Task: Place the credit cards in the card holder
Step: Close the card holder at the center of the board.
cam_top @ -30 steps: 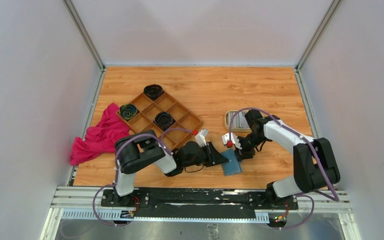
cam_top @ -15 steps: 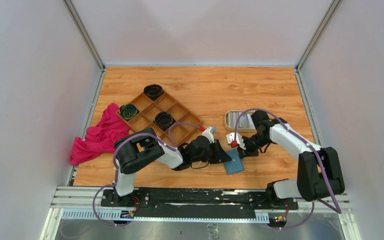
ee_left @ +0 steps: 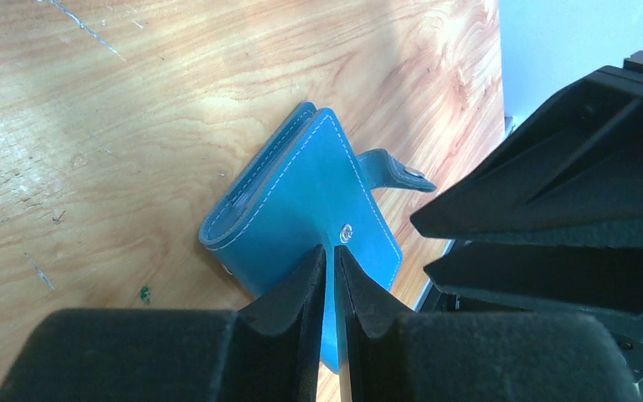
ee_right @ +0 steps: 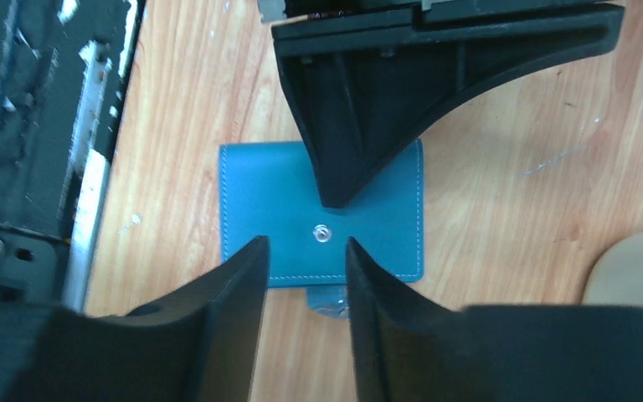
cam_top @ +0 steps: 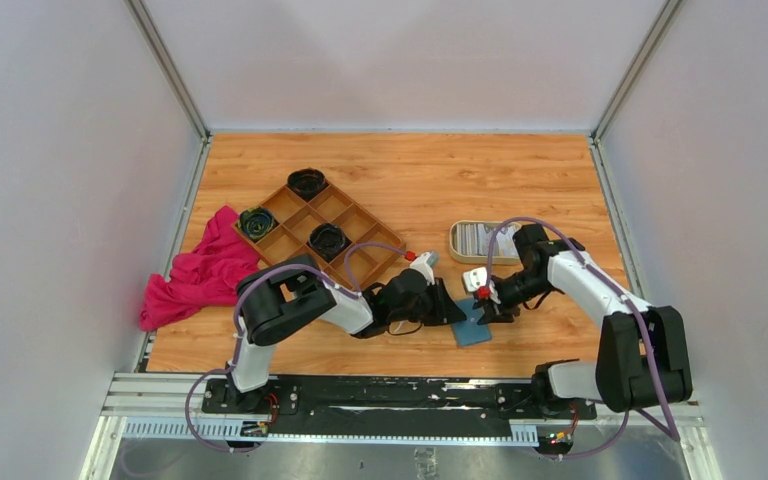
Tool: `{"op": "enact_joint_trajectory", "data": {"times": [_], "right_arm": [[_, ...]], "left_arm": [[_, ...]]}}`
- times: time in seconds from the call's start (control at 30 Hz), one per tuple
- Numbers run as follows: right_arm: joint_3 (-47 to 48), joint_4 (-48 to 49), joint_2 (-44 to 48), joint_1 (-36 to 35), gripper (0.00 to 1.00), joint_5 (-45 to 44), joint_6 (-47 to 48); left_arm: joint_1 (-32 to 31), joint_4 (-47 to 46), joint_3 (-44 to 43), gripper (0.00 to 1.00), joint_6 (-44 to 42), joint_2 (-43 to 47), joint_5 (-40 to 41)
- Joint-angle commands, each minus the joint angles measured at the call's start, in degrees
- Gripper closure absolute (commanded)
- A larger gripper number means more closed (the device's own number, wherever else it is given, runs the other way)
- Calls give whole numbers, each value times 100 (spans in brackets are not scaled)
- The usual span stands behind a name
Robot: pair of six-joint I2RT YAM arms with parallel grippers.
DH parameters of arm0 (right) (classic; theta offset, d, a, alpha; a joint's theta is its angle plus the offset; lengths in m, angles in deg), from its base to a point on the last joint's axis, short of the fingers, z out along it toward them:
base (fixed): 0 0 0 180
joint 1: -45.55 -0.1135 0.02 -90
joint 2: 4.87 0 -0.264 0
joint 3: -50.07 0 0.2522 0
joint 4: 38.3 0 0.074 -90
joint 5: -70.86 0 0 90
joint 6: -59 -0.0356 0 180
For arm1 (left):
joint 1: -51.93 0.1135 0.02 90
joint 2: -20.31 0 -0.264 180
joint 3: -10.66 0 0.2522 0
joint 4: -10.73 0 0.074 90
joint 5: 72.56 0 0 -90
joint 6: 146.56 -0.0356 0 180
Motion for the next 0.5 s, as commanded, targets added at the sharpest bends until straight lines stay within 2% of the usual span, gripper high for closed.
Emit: {"op": "enact_joint_trajectory", "data": {"times": [0.0,0.1,0.2,0.33,0.47], "right_arm": [[153,-491,225,30,52,674,-111],[473,-485,504,69,47,629,-1063],[791,-469,714,96,47,279,-2189],[677,24,1105,97,49,-371,-3903],[339,388,1339,31,49,-1031,-4602]], "left_arm": [[-33,503,6,84,-228,-222,20],[-35,503,-8,84,-239,-216,4],[-45,499,6,84,-232,-196,20],[-83,503,47,87,-159,-125,201],[-153,495,10,90,-72,-114,388]]}}
